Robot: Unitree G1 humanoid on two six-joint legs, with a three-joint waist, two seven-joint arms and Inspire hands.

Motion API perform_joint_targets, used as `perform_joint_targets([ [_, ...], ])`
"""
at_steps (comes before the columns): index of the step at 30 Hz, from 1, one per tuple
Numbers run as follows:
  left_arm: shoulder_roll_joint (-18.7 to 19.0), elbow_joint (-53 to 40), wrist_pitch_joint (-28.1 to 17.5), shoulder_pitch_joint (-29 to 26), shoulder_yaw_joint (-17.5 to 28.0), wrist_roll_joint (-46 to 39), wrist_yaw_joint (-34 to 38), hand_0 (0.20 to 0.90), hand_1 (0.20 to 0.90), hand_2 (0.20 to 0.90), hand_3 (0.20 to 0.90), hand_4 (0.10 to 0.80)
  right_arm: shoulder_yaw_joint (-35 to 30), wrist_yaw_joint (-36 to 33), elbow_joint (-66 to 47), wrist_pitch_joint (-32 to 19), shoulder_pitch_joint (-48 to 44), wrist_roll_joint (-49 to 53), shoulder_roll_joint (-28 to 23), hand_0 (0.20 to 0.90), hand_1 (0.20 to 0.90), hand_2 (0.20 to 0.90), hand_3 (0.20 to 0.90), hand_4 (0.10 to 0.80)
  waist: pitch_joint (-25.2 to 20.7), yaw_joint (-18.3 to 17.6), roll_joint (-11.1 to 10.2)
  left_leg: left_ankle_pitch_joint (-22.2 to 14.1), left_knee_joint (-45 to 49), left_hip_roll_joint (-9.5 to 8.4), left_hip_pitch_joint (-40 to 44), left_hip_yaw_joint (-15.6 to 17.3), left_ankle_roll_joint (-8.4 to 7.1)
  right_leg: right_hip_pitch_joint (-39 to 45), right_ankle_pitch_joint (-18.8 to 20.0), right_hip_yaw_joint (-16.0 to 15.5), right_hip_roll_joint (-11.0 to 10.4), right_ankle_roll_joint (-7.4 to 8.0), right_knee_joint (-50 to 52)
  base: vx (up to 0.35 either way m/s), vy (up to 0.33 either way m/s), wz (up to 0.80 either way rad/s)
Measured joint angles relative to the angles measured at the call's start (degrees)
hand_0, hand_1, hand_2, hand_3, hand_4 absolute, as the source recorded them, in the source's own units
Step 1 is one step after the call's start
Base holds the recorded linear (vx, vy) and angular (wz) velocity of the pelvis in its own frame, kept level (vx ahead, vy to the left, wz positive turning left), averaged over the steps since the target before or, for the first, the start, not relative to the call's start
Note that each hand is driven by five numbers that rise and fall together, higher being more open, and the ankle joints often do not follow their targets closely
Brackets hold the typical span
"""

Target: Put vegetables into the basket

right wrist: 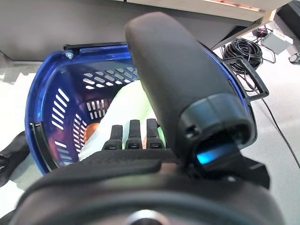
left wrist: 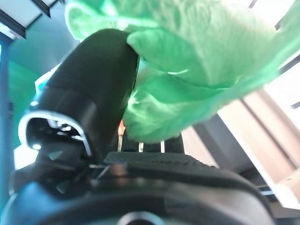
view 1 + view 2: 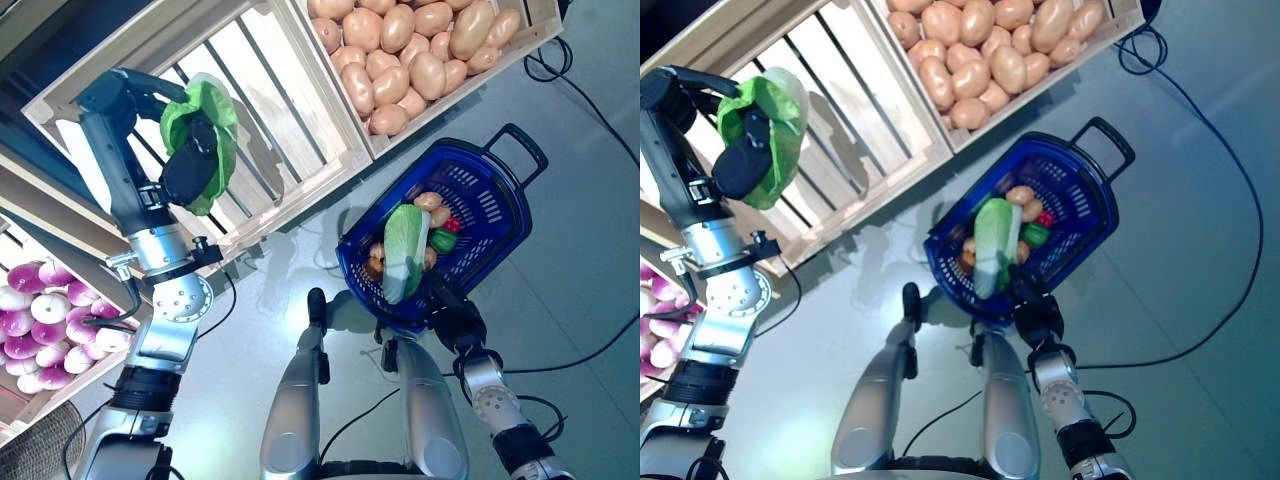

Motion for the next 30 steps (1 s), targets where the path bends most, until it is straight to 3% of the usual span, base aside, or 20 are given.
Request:
perform_joint_targets([
  [6, -1.53, -0.68, -0.05, 0.71, -1.09, -20.08, -15.30, 0.300, 0.300, 0.300, 0.300, 0.400, -0.07, 0.01, 0.26, -2.34, 0.71, -3.20, 1.00, 0.900, 0.900, 0.900, 0.900, 0.800, 0.03, 0.51, -0.12, 0.09, -1.22, 0.14, 1.99, -0.48, 0.03, 2.72, 0.37, -0.78, 0.35, -0.10, -2.07, -0.014, -0.018, 0.04],
  [9, -6.81, -1.69, 0.13, 2.31, -3.02, -35.11, -28.01, 0.300, 0.300, 0.300, 0.300, 0.400, -0.31, 0.00, -0.10, -4.58, 0.61, -9.24, 1.23, 0.900, 0.900, 0.900, 0.900, 0.800, 0.03, 0.36, -0.27, 0.07, -2.56, 0.11, 5.35, -1.03, 0.15, 6.94, 0.73, -1.50, 0.59, 0.43, -4.64, 0.019, -0.001, 0.07],
  [13, -8.45, -3.60, 4.14, 6.05, -6.17, -46.30, -38.82, 0.300, 0.300, 0.300, 0.300, 0.400, -2.47, -0.07, -3.85, -6.63, 1.47, -21.58, 1.10, 0.900, 0.900, 0.900, 0.900, 0.800, 0.00, 0.35, -0.53, -0.27, -4.17, 0.13, 9.92, -0.95, 0.57, 12.11, 1.16, -1.50, 1.01, 1.08, -7.83, 0.080, 0.042, 0.00],
  [17, -9.32, -4.44, 8.14, 10.42, -5.87, -52.14, -44.19, 0.300, 0.300, 0.300, 0.300, 0.400, -5.03, -0.20, -11.09, -6.82, 3.75, -32.84, 0.28, 0.900, 0.900, 0.900, 0.900, 0.800, -0.15, 0.18, -0.87, -0.64, -5.91, 0.35, 14.00, -0.13, 0.98, 16.29, 1.67, -0.75, 1.38, 1.80, -10.59, 0.156, 0.062, -0.10],
  [21, -10.59, -5.44, 13.57, 15.44, -3.56, -57.35, -48.60, 0.300, 0.300, 0.300, 0.300, 0.400, -7.14, 0.47, -17.96, -5.72, 7.01, -46.05, -3.97, 0.900, 0.900, 0.900, 0.900, 0.800, -0.82, 0.23, -1.46, -1.99, -7.14, 0.01, 19.20, 0.14, 1.46, 22.35, 2.19, -0.33, 1.46, 2.54, -14.26, 0.152, 0.052, -0.06],
  [26, -11.26, -7.56, 18.19, 16.94, -1.82, -60.64, -50.55, 0.300, 0.300, 0.300, 0.300, 0.400, -9.26, 3.95, -22.21, -3.49, 8.25, -54.99, -6.90, 0.900, 0.900, 0.900, 0.900, 0.800, -2.44, 0.47, -2.77, -2.25, -8.57, -0.31, 22.26, 0.09, 1.63, 26.09, 2.73, -0.47, 1.52, 3.11, -17.19, 0.169, 0.024, 0.02],
  [30, -11.34, -8.84, 23.25, 18.56, -1.64, -60.61, -51.19, 0.300, 0.300, 0.300, 0.300, 0.400, -9.23, 7.82, -24.88, -1.27, 9.16, -61.75, -9.39, 0.900, 0.900, 0.900, 0.900, 0.800, -6.66, 0.63, -2.88, -2.46, -10.24, -0.50, 24.71, 0.10, 1.76, 29.36, 3.35, -0.61, 1.74, 3.64, -20.42, 0.152, 0.010, 0.02],
])
